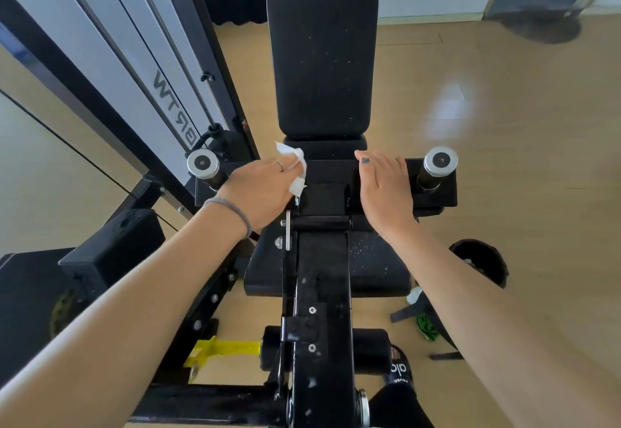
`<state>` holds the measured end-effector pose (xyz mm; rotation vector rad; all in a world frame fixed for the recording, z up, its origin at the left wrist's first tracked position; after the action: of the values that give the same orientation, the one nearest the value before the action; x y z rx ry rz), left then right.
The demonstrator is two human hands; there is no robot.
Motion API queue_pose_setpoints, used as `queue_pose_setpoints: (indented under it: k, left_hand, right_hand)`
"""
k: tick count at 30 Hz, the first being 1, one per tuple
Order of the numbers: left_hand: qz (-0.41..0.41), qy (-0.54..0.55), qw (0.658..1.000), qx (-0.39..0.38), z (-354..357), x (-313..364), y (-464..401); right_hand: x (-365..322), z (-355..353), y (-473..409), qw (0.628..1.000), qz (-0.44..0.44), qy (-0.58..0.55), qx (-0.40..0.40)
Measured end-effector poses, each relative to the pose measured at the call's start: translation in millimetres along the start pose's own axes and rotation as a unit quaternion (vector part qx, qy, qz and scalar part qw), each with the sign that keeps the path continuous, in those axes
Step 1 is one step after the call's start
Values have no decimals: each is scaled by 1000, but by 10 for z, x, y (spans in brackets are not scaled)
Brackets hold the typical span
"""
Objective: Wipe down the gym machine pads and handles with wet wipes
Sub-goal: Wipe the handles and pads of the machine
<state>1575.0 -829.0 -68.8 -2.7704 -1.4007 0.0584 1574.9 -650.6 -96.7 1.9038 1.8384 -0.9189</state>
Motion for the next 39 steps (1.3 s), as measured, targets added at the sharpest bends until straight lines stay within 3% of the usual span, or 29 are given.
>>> queue_pose_setpoints:
  k: [2,5,9,14,17,22,27,32,39]
  left_hand:
    - [19,29,999,9,-23,248,4]
    - [114,57,992,5,40,883,-33]
    - [54,64,997,2,31,644,-68]
    - [-26,109,994,-21,-66,-128,599]
    - [-59,118,991,-8,-36,-246,741]
    - [32,-4,999,15,80,28,568]
    - [0,-67,998,21,176,-271,901]
    - [63,-133,985,92,90,155,420]
    - [23,-214,976,30,221,-74,356]
  right_hand:
    - [-27,-1,14,1000,-6,15,10]
    - [-64,15,24,999,-15,34,11]
    - [-48,19,24,999,-23,42,6]
    - [-70,13,28,999,-4,47,5]
    - [-76,26,31,999,0,48,-1]
    - [-93,20,43,998,-2,55,-12]
    - [-103,29,34,998,-1,69,-14]
    - [-97,48,38,995,-5,96,-26]
    - [-86,74,24,993,-6,112,-27]
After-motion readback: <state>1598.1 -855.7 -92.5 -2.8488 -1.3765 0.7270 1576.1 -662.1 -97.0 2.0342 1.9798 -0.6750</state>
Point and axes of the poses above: each hand's wrist, its own y-axis away from the middle knuckle, its own z-axis out of the palm, x = y × z, the point moved 10 cm from there along -y, towards the middle knuckle
